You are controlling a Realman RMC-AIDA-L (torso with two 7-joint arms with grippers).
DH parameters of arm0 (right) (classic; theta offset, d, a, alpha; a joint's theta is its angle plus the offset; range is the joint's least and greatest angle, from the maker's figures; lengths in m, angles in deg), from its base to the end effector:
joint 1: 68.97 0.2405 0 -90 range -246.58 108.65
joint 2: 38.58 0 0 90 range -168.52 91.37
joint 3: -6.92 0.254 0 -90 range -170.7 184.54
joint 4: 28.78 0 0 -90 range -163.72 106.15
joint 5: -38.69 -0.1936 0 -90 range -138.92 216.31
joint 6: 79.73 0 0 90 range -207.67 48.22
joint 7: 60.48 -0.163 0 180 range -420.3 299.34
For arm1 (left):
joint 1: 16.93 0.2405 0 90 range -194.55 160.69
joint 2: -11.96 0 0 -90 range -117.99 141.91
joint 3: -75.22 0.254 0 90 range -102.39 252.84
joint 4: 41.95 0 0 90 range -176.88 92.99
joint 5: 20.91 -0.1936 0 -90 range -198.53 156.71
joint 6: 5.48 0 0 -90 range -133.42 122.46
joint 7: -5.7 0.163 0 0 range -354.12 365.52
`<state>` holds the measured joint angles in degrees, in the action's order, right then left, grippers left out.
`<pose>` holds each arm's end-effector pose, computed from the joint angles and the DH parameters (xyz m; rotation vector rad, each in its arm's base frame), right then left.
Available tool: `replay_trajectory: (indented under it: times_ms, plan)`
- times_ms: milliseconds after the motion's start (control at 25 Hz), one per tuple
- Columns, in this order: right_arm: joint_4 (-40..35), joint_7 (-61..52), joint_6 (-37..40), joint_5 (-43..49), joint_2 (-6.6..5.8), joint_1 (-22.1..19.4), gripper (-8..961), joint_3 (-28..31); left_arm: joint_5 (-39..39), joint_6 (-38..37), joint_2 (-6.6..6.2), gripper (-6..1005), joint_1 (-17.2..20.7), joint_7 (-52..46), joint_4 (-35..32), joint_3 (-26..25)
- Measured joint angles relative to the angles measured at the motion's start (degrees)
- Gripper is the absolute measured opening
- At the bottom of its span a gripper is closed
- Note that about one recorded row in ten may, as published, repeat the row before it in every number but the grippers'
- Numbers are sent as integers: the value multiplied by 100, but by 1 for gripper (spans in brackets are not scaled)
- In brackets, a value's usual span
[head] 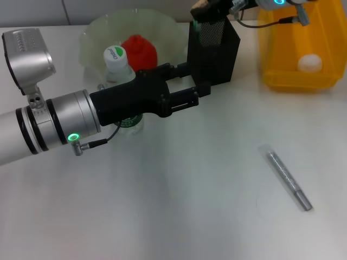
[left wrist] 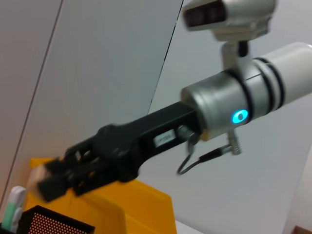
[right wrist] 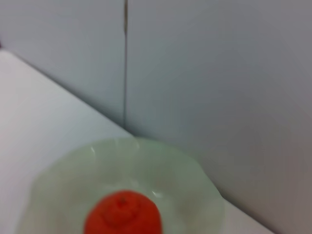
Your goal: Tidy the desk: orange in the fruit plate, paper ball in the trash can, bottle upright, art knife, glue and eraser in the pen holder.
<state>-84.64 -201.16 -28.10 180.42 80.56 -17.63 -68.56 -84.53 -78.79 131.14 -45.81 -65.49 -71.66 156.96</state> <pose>0.1078 0.4574 -0.0300 -2.4107 0.6011 0.0458 -0.1840 0.3272 -0.0667 -2.6066 -0.6308 -1.0746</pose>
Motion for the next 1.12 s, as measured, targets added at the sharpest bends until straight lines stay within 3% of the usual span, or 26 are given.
replay_trajectory:
  times_ms: [200, 720, 920, 1000, 1040, 1120]
  plan:
    - [419, -21, -153, 256, 24, 189, 504, 92, 0, -13, -3, 712, 49, 0, 0, -13]
    - [415, -372, 36, 272, -3, 96, 558, 113, -1, -6, -26, 712, 14, 0, -9, -20]
    - [-506, -650, 593, 277, 3, -330, 605, 109, -1, -14, -29, 712, 13, 0, -9, -26]
    - [-1506, -1044, 1523, 385, 6, -707, 615, 82, -1, -17, -31, 712, 17, 0, -12, -26]
    - [-1506, -1044, 1523, 385, 6, -707, 615, 82, -1, -17, -31, 712, 17, 0, -12, -26]
    - [-2079, -1433, 2282, 688, 8, -860, 615, 75, -1, -23, -36, 712, 50, 0, -32, -31]
